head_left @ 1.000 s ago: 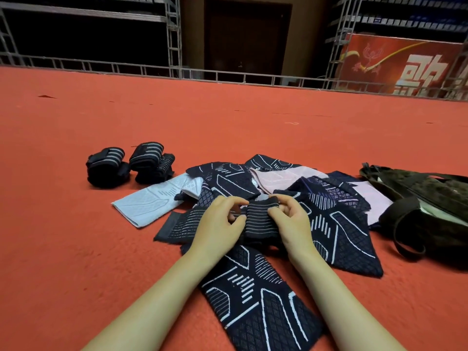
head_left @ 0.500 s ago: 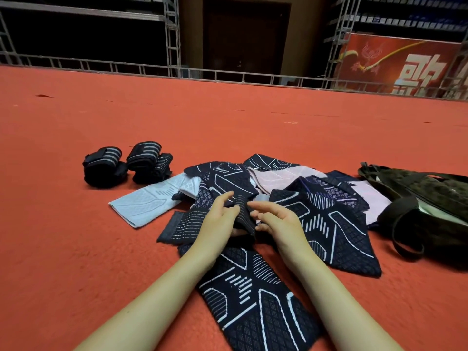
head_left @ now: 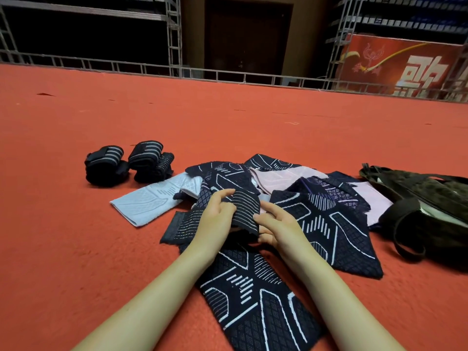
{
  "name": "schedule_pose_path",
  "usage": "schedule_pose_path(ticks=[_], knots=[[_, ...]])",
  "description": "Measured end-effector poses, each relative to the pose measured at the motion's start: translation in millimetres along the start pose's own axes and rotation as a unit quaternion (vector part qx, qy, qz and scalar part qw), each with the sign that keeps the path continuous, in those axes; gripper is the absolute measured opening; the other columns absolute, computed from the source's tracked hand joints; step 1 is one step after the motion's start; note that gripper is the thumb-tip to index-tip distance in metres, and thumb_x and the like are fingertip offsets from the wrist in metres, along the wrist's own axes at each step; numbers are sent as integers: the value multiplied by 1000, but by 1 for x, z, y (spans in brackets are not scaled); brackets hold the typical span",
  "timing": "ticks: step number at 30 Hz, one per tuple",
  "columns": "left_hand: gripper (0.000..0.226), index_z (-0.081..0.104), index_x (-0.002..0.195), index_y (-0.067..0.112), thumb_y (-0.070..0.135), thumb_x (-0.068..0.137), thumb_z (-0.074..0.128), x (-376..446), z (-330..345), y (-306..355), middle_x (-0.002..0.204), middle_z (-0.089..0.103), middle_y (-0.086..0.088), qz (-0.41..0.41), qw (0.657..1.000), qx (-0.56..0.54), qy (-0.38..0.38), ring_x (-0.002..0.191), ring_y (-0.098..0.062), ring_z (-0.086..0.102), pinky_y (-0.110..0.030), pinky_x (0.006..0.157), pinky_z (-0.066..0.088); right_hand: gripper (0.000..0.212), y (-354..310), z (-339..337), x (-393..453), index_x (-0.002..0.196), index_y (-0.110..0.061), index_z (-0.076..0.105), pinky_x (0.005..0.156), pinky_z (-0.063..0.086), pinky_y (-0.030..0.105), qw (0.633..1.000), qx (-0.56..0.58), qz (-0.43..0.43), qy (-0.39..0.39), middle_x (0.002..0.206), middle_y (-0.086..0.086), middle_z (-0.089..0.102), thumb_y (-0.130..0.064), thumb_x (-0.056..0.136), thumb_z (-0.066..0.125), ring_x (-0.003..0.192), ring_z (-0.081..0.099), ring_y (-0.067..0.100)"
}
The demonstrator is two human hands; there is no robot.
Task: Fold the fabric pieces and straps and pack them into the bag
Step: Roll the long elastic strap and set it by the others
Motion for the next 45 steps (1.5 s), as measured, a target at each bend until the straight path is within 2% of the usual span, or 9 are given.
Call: schedule_pose_path(ticks=[6,9,15,21,26,33,38,42,45], knots=[[30,54,112,28,12,87,51,-1,-5,5,53,48,9,84,983,160,12,53,-10,52,-32,61,49,50,-6,-6,1,127,-22,52,51,43,26,999,18,-37,18,83,6,62,-6,81,62,65,53,21],[30,58,107,31,14,82,58,0,-6,5,58,52,10,107,972,207,28,58,-9,52,-38,70,51,52,-9,-14,3,115,-26,59,71,38,40,997,18,-54,59,87,11,54,-17,65,63,78,47,27],[26,62,100,28,8,93,46,-7,7,5,78,60,-1,99,988,117,-26,65,-9,58,-28,64,55,37,-11,-17,0,103,-18,71,69,37,42,997,1,-65,40,87,19,56,-16,69,58,78,47,28],[26,51,121,34,33,96,46,-1,13,-9,107,65,-3,3,998,35,-43,99,-18,64,-38,85,55,29,-4,-10,4,118,-7,63,64,43,23,999,5,-39,-9,74,2,63,-7,94,47,72,55,12],[43,46,132,28,12,92,46,3,5,-10,71,51,7,8,997,79,-10,68,-7,55,-39,86,53,33,0,-6,3,113,-9,67,56,42,19,1000,10,-5,-26,74,-1,63,3,89,48,66,54,9],[39,52,125,27,10,92,40,6,-8,0,69,45,5,55,982,179,34,60,-6,44,-12,53,37,37,8,3,-2,118,-29,57,41,33,17,996,-87,-24,27,99,1,57,-7,88,61,51,47,6],[40,57,123,26,12,89,45,9,-31,6,93,60,3,84,933,349,34,88,-10,54,-23,75,40,54,10,8,4,125,-42,48,74,45,18,944,-309,-104,55,100,-7,58,-30,79,74,76,55,6],[33,61,117,25,20,87,49,17,-64,6,102,56,0,72,898,418,121,95,-18,53,-28,81,40,64,9,16,4,135,-35,47,70,40,11,917,-375,-119,70,86,-15,55,-38,77,74,70,50,2],[37,54,123,22,33,88,51,22,-72,-6,114,60,-4,-6,887,451,95,106,-24,57,-33,88,44,61,9,16,3,132,-33,51,69,42,14,923,-359,-120,75,83,-11,57,-37,76,75,65,49,1]])
Point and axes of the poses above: each hand's wrist, its own x-axis towards the middle knuckle, its own z-axis out of the palm, y = z × x, the point moved 4 cm from there along x, towards the middle knuckle
